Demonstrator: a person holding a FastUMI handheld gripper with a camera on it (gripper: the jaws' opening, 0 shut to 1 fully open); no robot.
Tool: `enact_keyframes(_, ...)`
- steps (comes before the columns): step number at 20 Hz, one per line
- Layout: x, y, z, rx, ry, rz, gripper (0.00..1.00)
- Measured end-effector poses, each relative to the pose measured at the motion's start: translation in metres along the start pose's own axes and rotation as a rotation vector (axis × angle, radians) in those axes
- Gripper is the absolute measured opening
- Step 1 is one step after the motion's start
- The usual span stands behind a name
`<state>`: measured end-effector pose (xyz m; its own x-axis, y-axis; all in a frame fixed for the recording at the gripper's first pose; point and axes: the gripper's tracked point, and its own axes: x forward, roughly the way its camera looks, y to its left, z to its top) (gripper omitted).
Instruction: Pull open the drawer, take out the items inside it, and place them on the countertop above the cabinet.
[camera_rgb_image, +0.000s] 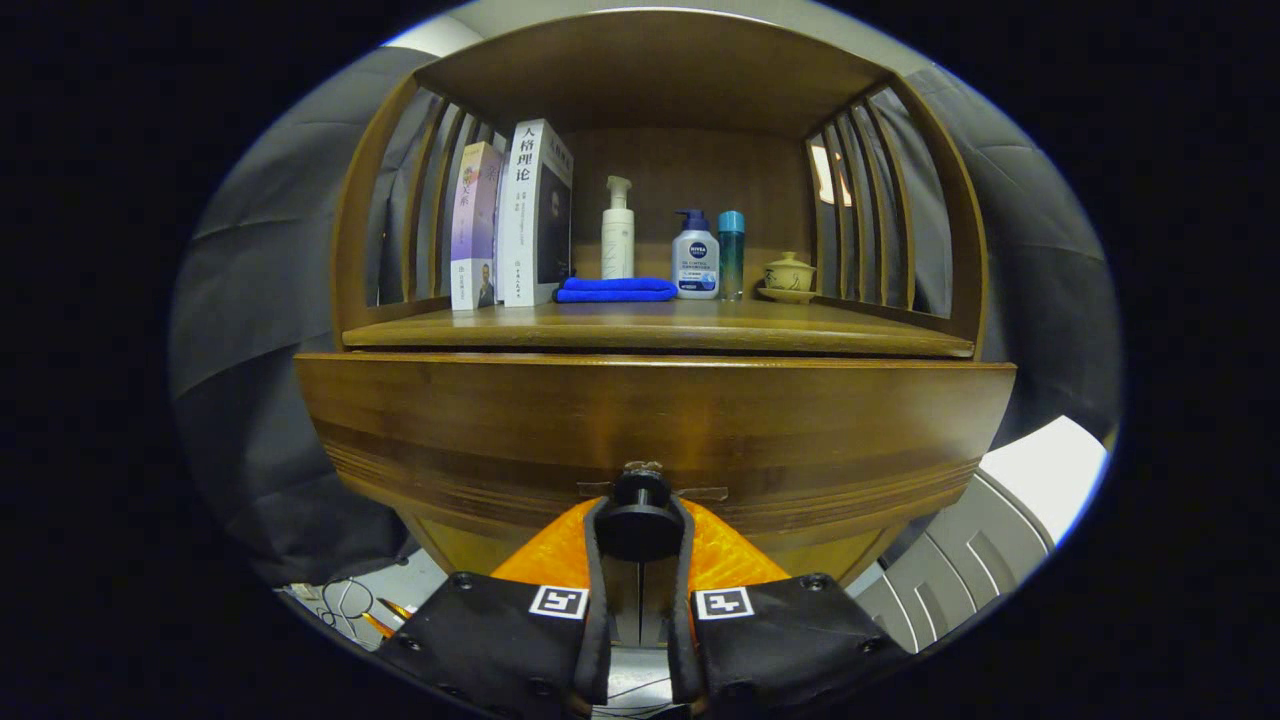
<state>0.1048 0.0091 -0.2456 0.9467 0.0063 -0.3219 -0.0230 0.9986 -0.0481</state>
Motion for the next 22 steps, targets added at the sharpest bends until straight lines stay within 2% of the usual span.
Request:
enact_keyframes(14, -0.058, 0.001, -0.015, 0.004, -0.011, 0.024, 0.25)
enact_keyframes(22, -0.074, 0.000, -0.020, 0.011, -0.015, 0.022, 0.25)
